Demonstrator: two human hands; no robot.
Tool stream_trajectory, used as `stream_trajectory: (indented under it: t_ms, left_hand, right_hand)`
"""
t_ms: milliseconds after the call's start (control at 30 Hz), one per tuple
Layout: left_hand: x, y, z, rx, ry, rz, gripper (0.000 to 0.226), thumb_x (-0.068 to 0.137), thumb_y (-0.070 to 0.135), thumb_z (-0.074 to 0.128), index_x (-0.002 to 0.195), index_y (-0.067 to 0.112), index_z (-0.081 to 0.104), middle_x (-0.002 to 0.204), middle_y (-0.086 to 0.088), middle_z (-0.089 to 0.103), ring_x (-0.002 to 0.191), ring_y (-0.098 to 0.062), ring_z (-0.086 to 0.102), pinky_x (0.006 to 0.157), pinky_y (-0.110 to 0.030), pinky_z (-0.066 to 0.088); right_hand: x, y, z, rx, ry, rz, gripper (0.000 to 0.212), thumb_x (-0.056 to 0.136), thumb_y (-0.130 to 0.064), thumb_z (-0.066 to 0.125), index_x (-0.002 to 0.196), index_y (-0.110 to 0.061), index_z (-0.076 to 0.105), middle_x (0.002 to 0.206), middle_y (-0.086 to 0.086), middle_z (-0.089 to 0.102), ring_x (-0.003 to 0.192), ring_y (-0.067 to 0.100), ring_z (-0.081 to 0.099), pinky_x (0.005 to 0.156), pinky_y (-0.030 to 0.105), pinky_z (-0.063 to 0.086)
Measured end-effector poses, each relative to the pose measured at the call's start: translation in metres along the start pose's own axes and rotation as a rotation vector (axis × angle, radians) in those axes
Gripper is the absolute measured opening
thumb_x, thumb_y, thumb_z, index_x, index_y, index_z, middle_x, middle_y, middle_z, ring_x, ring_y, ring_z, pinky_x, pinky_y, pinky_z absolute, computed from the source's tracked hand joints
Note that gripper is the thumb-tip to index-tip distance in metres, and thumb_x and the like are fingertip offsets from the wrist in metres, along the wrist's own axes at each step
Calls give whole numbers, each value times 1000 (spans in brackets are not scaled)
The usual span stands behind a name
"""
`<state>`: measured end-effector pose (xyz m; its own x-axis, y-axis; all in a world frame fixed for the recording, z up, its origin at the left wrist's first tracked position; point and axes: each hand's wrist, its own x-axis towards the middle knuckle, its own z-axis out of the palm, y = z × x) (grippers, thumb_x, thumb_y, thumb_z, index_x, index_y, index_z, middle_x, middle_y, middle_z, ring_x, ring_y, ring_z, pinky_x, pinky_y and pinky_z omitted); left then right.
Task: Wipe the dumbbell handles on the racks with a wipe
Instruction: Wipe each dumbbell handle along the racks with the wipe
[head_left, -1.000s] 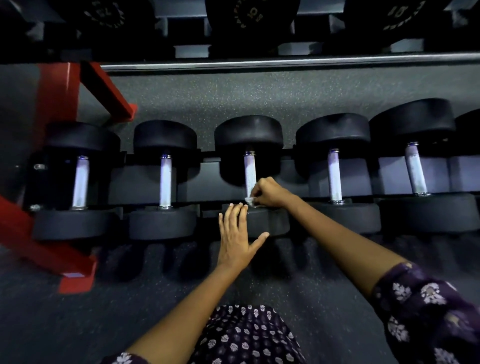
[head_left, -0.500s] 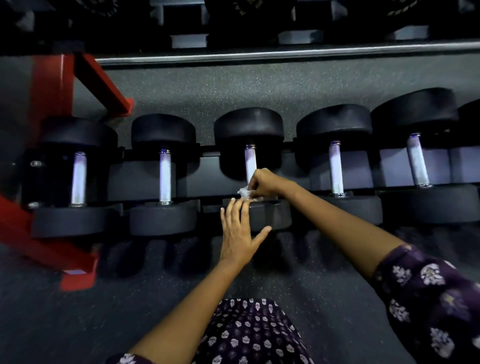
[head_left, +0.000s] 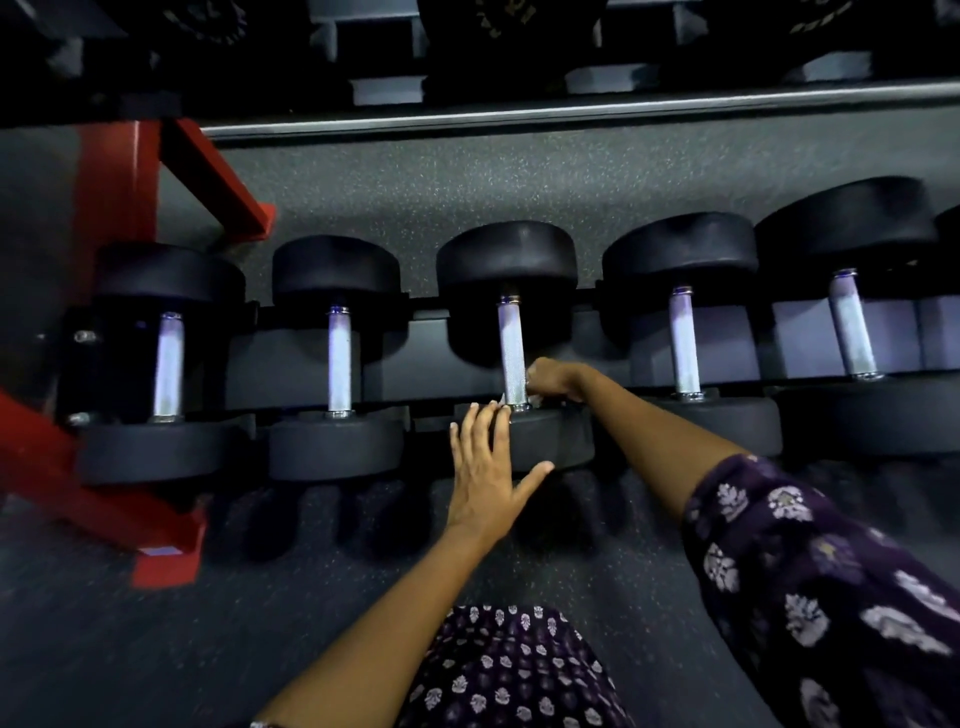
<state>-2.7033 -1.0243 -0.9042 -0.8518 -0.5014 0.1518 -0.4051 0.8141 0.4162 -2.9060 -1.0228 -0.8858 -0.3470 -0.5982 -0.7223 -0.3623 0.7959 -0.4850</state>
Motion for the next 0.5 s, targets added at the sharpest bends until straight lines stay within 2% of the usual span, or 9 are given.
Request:
stream_trajectory:
  t_ms: [67, 167, 267, 333, 400, 500]
  left_hand:
    - [1, 0, -1, 9, -24, 0, 80, 94, 70, 18, 141, 6, 29, 142, -19, 41, 139, -30, 21, 110, -58, 17]
    - [0, 1, -2, 21, -47, 4, 80, 94, 71, 16, 140, 6, 29, 142, -20, 41, 139, -30, 20, 110, -58, 14]
    - [2, -2, -2, 18, -37, 10, 80, 94, 70, 18, 141, 6, 28, 144, -17, 35, 140, -31, 19, 109, -59, 13]
    - [1, -2, -2, 21, -36, 15, 80, 94, 70, 18, 141, 6, 28, 143, -19, 38, 139, -32, 20, 109, -59, 13]
    - [1, 0, -3, 26, -50, 18, 80, 94, 70, 17, 141, 6, 28, 143, -21, 41, 139, -31, 19, 109, -58, 13]
    - [1, 0, -4, 33, -72, 12, 80, 94, 71, 15, 141, 7, 26, 144, -21, 40, 140, -30, 16, 110, -57, 11]
  right_hand:
    - [3, 14, -5, 135, -105, 9, 28, 90, -4, 38, 70, -13, 55, 61, 1, 51, 56, 12, 41, 54, 25, 31]
    - [0, 22, -8, 311, -218, 30, 40, 87, 11, 28, 72, -11, 59, 55, -5, 62, 49, 4, 51, 53, 18, 39]
    - [3, 4, -5, 174, -181, 67, 25, 89, -3, 37, 87, -5, 62, 63, 3, 59, 47, 10, 46, 44, 17, 33]
    - [11, 1, -4, 67, -166, 57, 28, 86, -11, 44, 103, 2, 62, 73, 11, 53, 48, 15, 42, 45, 21, 32]
    - [13, 6, -8, 69, -175, 53, 33, 84, -1, 38, 108, 10, 58, 80, 15, 52, 54, 16, 44, 50, 25, 34]
    - [9, 10, -11, 108, -178, 64, 38, 82, 9, 30, 110, 12, 55, 88, 21, 53, 61, 17, 46, 53, 27, 34]
